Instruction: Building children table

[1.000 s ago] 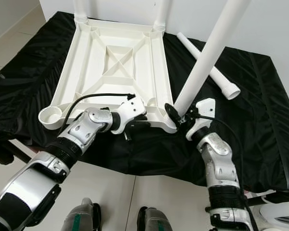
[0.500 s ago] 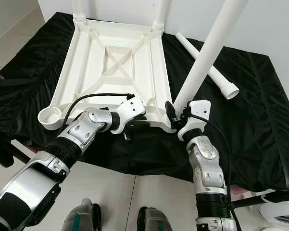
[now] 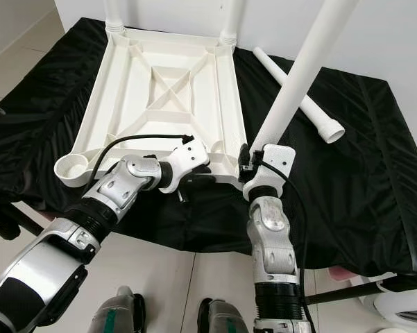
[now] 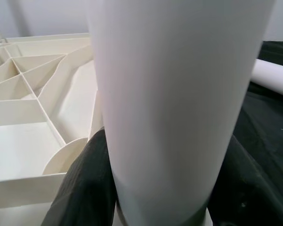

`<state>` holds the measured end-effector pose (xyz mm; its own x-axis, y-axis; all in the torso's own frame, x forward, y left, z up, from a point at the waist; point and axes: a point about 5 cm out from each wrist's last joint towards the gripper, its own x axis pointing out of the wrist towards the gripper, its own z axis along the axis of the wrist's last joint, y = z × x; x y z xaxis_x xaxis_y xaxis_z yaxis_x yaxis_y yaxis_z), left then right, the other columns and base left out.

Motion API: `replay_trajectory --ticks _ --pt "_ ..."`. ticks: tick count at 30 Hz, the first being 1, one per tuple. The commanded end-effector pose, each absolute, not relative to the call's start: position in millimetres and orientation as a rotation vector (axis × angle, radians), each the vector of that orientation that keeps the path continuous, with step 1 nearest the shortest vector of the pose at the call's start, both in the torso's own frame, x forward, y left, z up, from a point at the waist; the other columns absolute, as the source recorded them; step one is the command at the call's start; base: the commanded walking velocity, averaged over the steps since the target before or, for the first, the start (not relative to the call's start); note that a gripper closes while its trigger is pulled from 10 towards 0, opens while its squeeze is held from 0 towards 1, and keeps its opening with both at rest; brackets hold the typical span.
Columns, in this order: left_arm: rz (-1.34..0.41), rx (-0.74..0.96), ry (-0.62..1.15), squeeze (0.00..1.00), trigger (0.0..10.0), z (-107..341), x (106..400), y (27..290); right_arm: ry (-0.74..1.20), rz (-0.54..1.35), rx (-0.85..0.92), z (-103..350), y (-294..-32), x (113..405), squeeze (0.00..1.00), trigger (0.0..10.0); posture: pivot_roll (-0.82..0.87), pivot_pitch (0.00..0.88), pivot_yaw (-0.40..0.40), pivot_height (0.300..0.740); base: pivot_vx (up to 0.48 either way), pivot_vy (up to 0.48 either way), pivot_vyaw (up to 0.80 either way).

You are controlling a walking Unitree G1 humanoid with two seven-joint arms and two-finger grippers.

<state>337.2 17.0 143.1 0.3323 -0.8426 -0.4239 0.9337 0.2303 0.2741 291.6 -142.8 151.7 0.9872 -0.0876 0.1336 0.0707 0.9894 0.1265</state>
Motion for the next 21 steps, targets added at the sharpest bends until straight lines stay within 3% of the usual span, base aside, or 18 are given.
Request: replay_trajectory --ticks 1,9,10,11,12,21 --pt "-1.289 0.565 0.169 0.0 10.0 147.6 333.1 6.8 -0.114 -0.085 0.144 148.5 -133.3 289.7 0.0 10.0 0.0 0.032 -0.072 0.74 0.0 0.0 0.0" --pt "-1.292 0.565 0.17 0.0 10.0 146.4 332.3 6.6 -0.114 -0.118 0.134 149.1 -134.1 288.6 0.0 10.0 0.0 0.025 -0.072 0.74 0.0 0.0 0.0" --pt "-1.293 0.564 0.171 0.0 10.0 145.7 332.0 6.2 -0.116 -0.116 0.145 149.4 -134.8 289.0 0.78 10.0 0.0 0.022 -0.073 0.74 0.0 0.0 0.0" --pt "-1.293 0.564 0.171 0.0 10.0 145.5 331.8 6.0 -0.117 -0.113 0.155 149.4 -134.6 289.0 0.78 10.0 0.0 0.022 -0.073 0.74 0.0 0.0 0.0" --pt "-1.293 0.564 0.17 0.0 10.0 145.4 331.7 5.8 -0.12 -0.101 0.165 149.9 -133.9 288.9 1.0 10.0 0.0 0.021 -0.074 0.74 0.0 0.0 0.0" --pt "-1.291 0.56 0.17 0.0 10.0 145.2 331.4 4.8 -0.216 0.111 0.164 162.5 -134.5 290.7 1.0 10.0 0.0 0.017 -0.078 0.74 0.0 0.0 0.0"
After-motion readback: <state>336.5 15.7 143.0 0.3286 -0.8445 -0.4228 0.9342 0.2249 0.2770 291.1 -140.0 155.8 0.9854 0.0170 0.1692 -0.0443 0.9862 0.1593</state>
